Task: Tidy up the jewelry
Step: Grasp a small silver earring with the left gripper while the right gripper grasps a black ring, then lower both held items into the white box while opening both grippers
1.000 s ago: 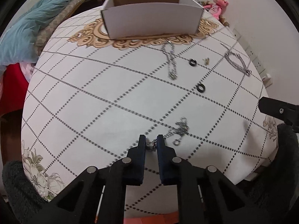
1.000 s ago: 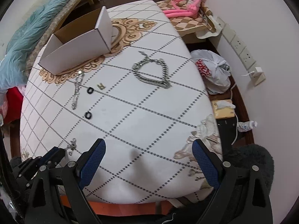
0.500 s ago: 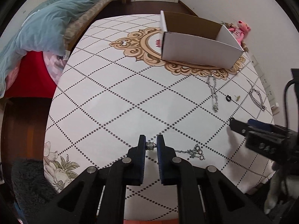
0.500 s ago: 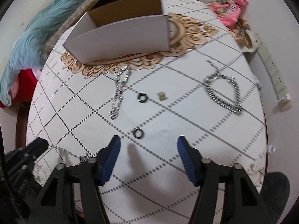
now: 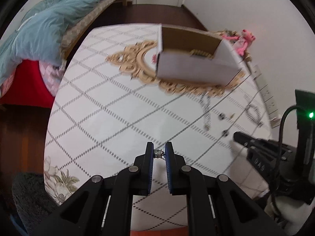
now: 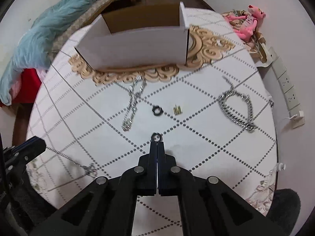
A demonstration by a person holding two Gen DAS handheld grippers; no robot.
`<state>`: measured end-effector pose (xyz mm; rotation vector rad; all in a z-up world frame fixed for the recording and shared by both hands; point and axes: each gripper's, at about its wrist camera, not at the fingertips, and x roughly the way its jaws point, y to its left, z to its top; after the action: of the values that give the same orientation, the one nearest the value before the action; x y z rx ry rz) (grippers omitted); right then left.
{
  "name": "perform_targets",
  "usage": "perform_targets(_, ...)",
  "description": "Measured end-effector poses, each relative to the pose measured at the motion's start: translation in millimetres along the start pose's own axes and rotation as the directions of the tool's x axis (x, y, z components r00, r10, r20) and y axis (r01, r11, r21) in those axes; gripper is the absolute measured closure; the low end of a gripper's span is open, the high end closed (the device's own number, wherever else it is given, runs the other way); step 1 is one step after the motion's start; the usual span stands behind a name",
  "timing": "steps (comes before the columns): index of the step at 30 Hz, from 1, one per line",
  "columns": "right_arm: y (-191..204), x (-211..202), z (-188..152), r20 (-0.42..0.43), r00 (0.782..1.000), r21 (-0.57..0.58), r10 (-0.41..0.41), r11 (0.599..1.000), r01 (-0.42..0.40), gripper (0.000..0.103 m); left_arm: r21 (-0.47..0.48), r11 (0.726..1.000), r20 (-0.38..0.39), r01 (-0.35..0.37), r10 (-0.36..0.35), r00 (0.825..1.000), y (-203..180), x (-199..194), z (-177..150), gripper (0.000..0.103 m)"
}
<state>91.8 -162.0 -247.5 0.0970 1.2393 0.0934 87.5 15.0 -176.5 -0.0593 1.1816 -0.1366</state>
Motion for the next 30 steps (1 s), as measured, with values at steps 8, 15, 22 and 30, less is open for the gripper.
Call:
perform_targets(8,-17,-57,31,0.097,0.988,0.053,0.116,0.991,-0.122,0.103,0.029,0.997,0.112,0.069,-0.072,0.991,-17,-54,47,0.094)
perform_targets(15,-16,-32,46,-0.044,0.984,0.052,0.174,0.984,-0.171,0.083,0.054,0.998,0.13,0.044,-0.051,0.99,-24,-47,64,0.094)
perform_targets(22,-4,19,24,-0.103,0.993,-0.005,0.057,0.998,-0.058,0.058,0.028,1.0,0.008,-0.002,0.002,1.0,-12,11,38,0.094)
perform_targets(30,10,30,8,-0.041,0.998,-0.079,-0.052,0.996,0.049,0.091,-0.028,1.0,-0.065,-0.008,0.006,0.998,2,35,14,0.094)
